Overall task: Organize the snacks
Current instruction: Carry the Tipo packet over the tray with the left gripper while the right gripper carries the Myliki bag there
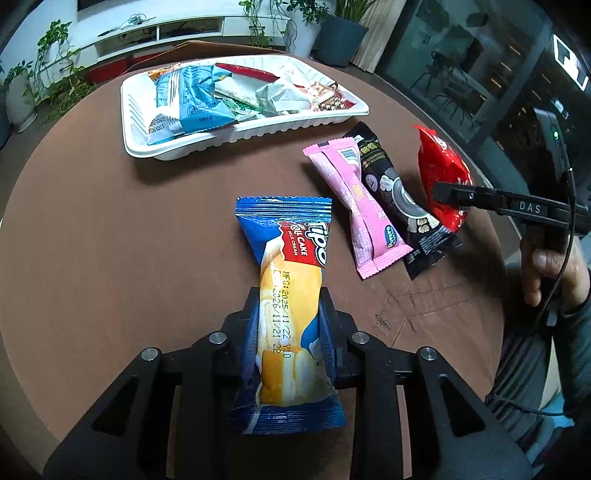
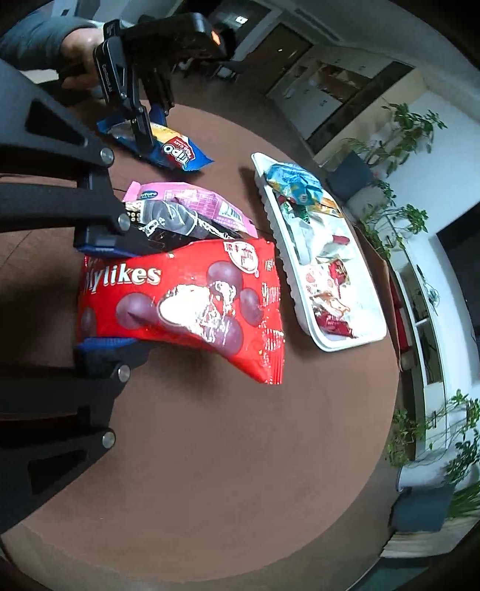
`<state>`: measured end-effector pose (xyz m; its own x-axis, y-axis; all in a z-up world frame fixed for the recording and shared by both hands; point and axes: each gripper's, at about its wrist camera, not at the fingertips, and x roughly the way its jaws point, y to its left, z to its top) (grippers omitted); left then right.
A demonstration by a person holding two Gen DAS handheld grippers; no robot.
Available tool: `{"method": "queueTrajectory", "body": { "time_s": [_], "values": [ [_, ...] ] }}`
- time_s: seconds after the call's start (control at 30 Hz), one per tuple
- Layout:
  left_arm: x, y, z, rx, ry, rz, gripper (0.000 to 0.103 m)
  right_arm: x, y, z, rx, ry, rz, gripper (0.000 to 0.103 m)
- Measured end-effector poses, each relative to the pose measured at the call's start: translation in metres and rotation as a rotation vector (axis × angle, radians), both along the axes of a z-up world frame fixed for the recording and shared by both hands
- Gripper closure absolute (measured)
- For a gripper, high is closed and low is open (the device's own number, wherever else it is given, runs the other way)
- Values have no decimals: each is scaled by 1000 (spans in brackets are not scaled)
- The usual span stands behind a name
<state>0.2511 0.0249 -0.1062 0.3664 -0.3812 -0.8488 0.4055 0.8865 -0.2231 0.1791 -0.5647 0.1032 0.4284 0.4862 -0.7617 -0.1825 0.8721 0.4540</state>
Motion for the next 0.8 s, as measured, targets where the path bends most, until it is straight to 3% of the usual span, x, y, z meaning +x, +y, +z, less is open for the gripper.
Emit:
{"method": "queueTrajectory", "body": {
  "time_s": [0.27,0.53,0.8],
  "values": [
    [0,19,16,-116,-17,62,77,-4,-15,0,73,13,-39,68],
    [23,42,45,-189,-62,127,77,13,-42,13,73,-9,-99,68],
    [73,44,90,-184,-156,155,77,62,-50,64,53,-110,-117,68]
  ]
}}
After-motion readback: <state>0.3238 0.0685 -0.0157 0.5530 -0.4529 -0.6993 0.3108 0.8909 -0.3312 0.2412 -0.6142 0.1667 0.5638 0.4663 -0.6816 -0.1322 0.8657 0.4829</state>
